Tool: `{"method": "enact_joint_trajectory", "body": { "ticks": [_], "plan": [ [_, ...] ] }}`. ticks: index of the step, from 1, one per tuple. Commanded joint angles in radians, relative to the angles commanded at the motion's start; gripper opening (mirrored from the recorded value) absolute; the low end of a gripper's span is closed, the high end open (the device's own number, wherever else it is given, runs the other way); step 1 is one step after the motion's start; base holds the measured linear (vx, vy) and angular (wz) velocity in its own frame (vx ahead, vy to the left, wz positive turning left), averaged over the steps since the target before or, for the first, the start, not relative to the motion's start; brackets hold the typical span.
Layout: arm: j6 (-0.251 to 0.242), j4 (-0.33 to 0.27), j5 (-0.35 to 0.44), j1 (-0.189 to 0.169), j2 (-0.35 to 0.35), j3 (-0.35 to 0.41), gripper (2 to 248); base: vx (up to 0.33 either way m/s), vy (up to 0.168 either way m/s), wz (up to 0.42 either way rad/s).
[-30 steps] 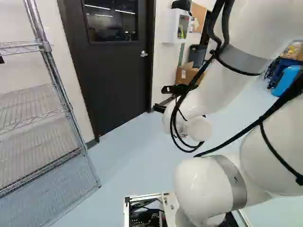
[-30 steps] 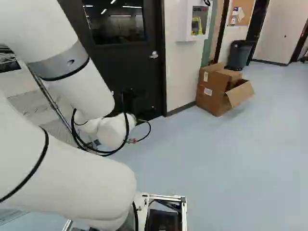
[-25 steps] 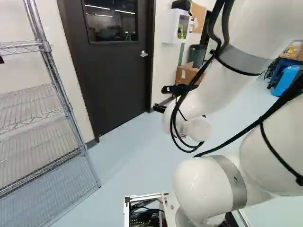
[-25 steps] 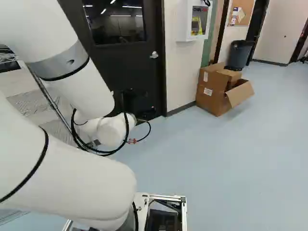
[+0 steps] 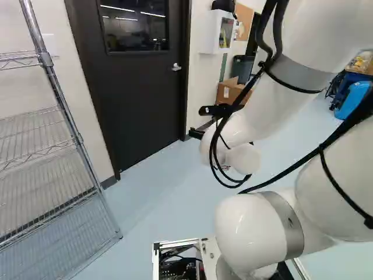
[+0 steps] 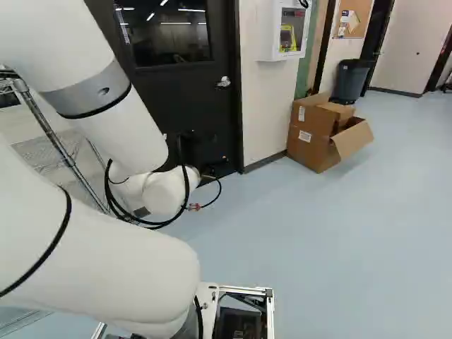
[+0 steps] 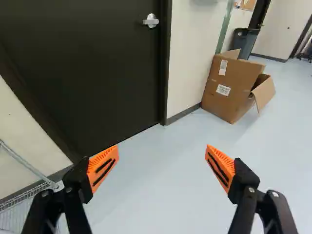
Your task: Open the door and move inside
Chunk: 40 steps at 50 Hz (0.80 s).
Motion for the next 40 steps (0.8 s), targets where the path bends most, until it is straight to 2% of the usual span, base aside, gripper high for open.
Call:
{"method": "enact_joint_trajectory", "body": {
  "ticks": [40],
  "plan": [
    [0.000, 0.000, 0.000, 0.000, 0.000, 0.000, 247, 0.132, -0.001, -0.011]
  ]
}}
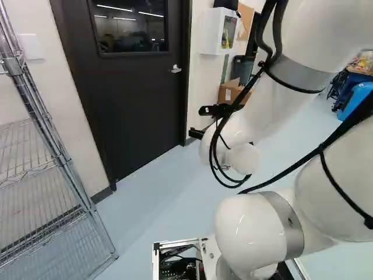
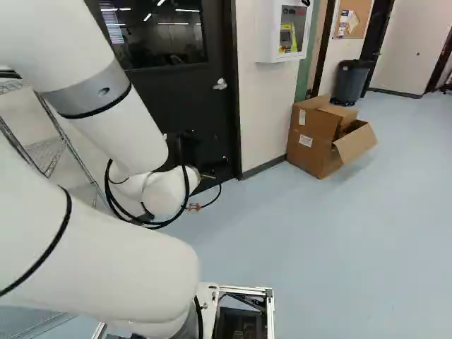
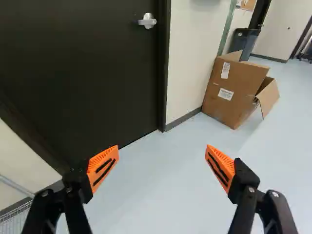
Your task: Open the door and move inside
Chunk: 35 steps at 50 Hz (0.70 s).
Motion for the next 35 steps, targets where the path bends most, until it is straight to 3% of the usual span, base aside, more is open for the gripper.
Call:
{"method": "enact_joint_trajectory", "body": {
  "ticks": [35],
  "plan": [
    [0.000, 0.000, 0.000, 0.000, 0.000, 0.000, 247, 0.130, -0.001, -0.009]
  ]
}}
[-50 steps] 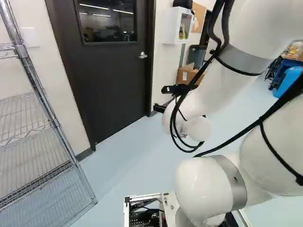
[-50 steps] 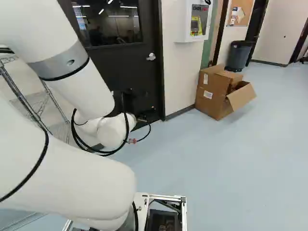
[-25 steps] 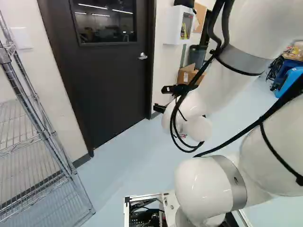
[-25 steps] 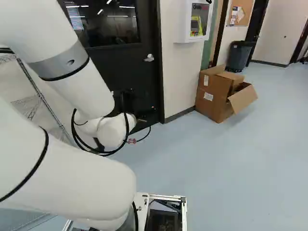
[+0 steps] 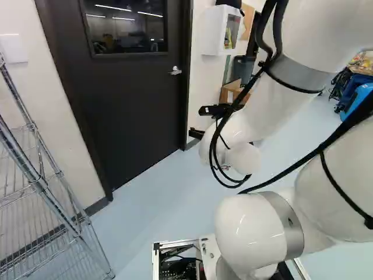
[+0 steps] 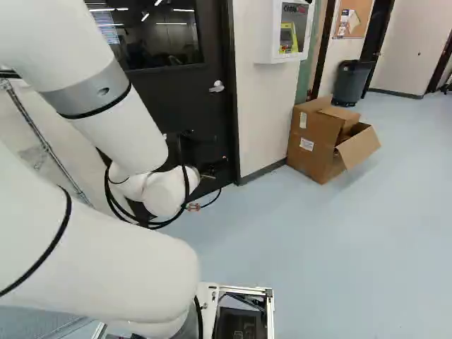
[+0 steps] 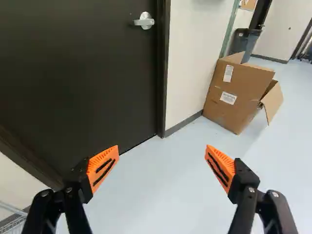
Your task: Open the door and move inside
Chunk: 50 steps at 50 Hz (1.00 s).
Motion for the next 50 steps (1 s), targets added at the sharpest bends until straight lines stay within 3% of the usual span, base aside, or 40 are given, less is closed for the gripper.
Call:
{"method": "enact_joint_trajectory", "body": {
  "ticks": [50],
  "plan": [
    [0.000, 0.000, 0.000, 0.000, 0.000, 0.000, 247, 0.140, -0.017, -0.006]
  ]
}}
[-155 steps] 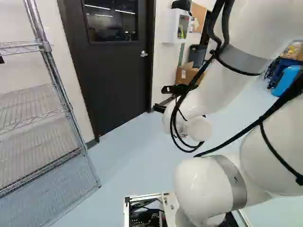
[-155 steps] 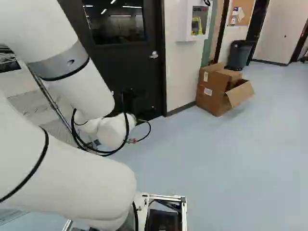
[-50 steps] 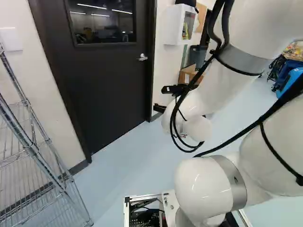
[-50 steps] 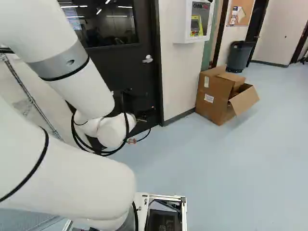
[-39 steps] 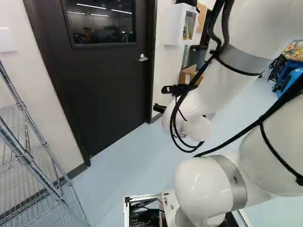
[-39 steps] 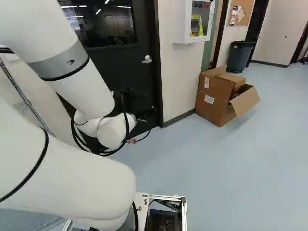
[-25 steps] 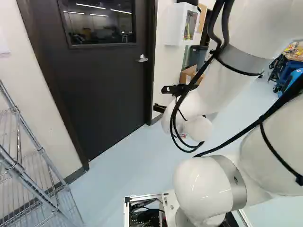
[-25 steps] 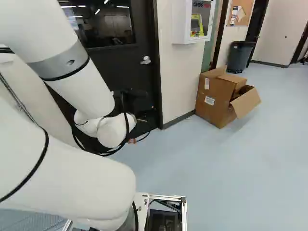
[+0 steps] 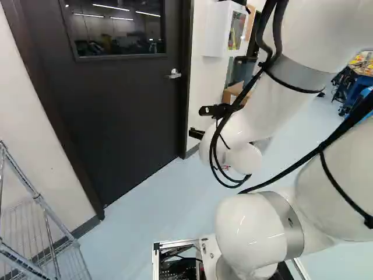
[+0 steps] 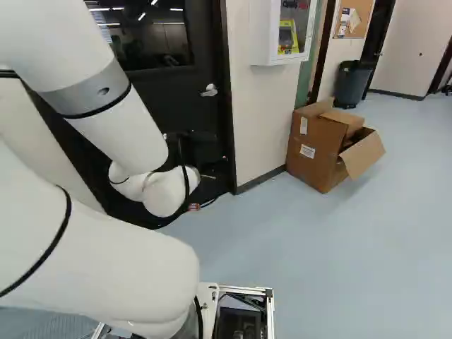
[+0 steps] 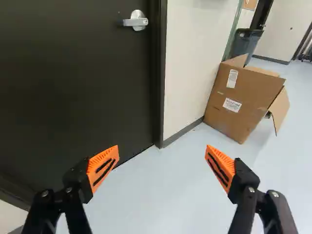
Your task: Open the door and move inside
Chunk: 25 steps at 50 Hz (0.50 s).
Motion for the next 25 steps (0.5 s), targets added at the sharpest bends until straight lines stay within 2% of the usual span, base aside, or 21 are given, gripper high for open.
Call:
{"method": "enact_joint_trajectory", "body": {
  "ticks": [25],
  "plan": [
    [0.000, 0.000, 0.000, 0.000, 0.000, 0.000, 247, 0.135, -0.054, -0.002]
  ]
}}
